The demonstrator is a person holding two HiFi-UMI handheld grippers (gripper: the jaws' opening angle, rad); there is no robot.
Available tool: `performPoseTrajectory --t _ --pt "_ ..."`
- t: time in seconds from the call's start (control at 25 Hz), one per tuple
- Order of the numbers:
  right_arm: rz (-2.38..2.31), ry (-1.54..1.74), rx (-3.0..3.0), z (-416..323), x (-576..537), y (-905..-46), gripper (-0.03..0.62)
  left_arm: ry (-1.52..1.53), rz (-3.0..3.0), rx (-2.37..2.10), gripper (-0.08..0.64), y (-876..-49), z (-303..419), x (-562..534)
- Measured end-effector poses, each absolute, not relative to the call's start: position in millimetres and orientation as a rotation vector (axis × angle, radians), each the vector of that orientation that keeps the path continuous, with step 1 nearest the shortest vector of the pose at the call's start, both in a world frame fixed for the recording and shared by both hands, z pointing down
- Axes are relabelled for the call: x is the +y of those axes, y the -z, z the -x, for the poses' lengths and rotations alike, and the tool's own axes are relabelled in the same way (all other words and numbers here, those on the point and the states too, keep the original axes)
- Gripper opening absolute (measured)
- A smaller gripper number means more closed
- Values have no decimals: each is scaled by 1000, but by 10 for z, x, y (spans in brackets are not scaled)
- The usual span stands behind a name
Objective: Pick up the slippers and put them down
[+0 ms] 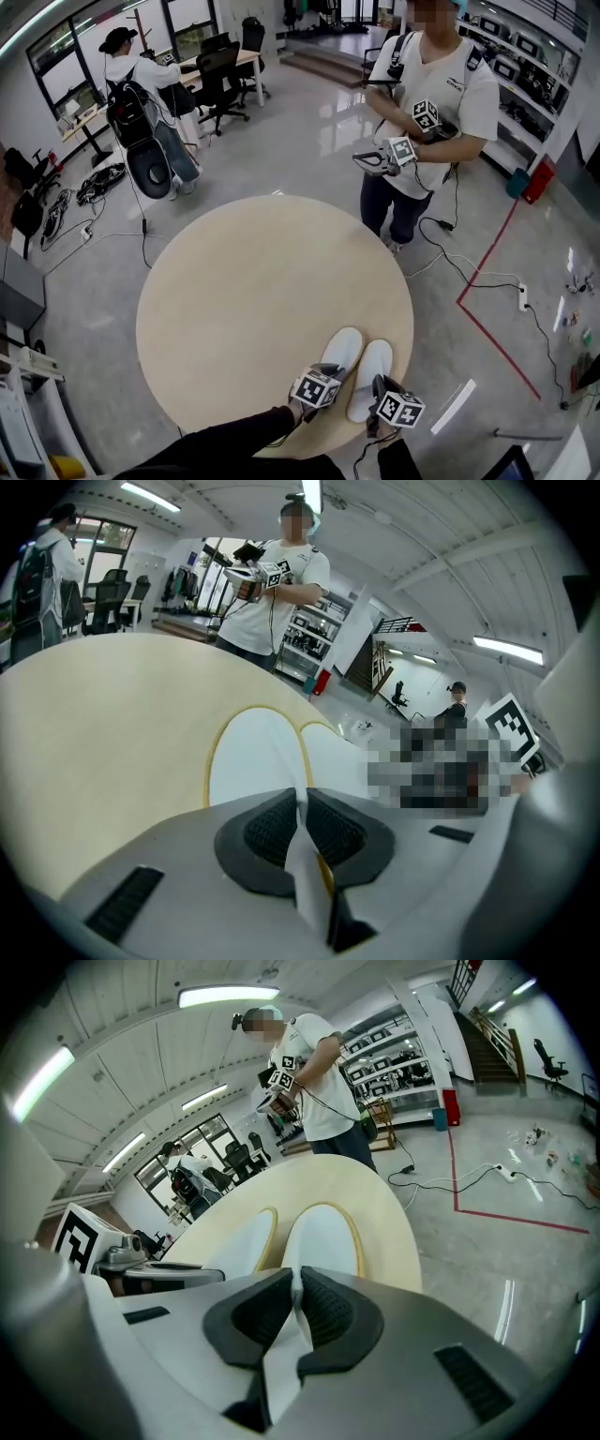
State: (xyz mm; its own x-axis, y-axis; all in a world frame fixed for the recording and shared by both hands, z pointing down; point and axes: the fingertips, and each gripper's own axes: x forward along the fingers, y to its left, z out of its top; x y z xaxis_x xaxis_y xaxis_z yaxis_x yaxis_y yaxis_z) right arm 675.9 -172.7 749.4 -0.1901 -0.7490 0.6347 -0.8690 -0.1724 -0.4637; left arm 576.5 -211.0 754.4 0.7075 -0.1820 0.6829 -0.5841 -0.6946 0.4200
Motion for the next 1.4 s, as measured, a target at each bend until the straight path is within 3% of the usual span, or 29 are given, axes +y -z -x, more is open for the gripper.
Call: performPoseTrajectory --t 0.96,1.12,1.4 --pt "-1913 -1232 -1878 -6785 -1741 -7557 42 -833 -2289 -588 56 -7620 -5829 -2127" --pt "-1907 -1230 -1871 -6741 -1738 -7560 193 -838 -2292 -607 211 -7637 -5773 -2140" --pt "-1967 -1198 -1831 -6845 -1690 -7456 252 -834 -2287 -642 256 -7595 -5680 -2146"
